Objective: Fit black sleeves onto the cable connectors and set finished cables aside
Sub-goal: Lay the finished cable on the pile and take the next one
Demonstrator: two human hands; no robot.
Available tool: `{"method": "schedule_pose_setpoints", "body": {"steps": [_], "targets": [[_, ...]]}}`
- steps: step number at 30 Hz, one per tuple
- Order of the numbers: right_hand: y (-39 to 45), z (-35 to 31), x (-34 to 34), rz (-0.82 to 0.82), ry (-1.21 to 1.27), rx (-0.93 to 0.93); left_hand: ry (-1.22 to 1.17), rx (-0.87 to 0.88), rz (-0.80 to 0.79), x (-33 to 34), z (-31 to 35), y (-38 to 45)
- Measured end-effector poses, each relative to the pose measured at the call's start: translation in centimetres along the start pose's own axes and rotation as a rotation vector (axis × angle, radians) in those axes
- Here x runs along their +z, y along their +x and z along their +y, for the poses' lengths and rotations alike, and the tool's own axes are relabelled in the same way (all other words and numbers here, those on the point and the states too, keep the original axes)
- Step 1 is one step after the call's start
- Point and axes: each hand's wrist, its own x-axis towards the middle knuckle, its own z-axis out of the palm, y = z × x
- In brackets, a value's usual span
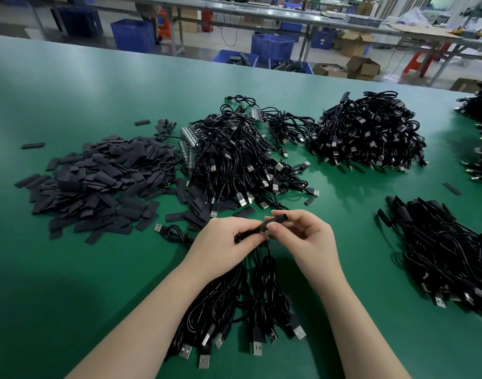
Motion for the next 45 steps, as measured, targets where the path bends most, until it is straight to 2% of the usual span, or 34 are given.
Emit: {"method": "schedule_pose_setpoints", "body": {"steps": [8,12,17,22,26,31,34,38,42,45], "targets": [[0.0,0.1,-0.1,-0.027,-0.070,-0.028,0.072,0.013,0.001,-0.1,0.1,0.1],[0.1,0.3,0.0,0.025,-0.088,-0.032,0.066,0.009,-0.001,-0.1,0.0,0.1],[0.1,0.3,-0.1,-0.018,-0.049,0.004,0.056,-0.005,0.027,-0.1,-0.2,0.1],[0.3,0.4,-0.3,0.016,-0.036,0.048,0.028,-0.009,0.019,0.0,-0.2,0.1],[0.1,0.3,-0.1,-0.034,-0.051,0.019,0.046,-0.010,0.011,-0.1,-0.1,0.1],[0.0,0.5,0.2,-0.019,-0.075,-0.023,0.013,0.013,0.013,-0.1,-0.2,0.2],[0.0,0.5,0.3,-0.027,-0.077,-0.019,-0.021,-0.038,0.045,-0.1,-0.4,0.2],[-0.2,0.6,0.8,-0.064,-0.051,0.016,0.070,-0.058,0.029,-0.1,-0.1,0.0],[-0.2,0.5,1.1,-0.007,-0.016,0.053,0.022,-0.058,0.044,-0.4,0.3,0.0],[-0.1,0.7,1.0,0.079,0.020,0.098,0.070,-0.024,0.110,-0.7,0.4,-0.1]]}}
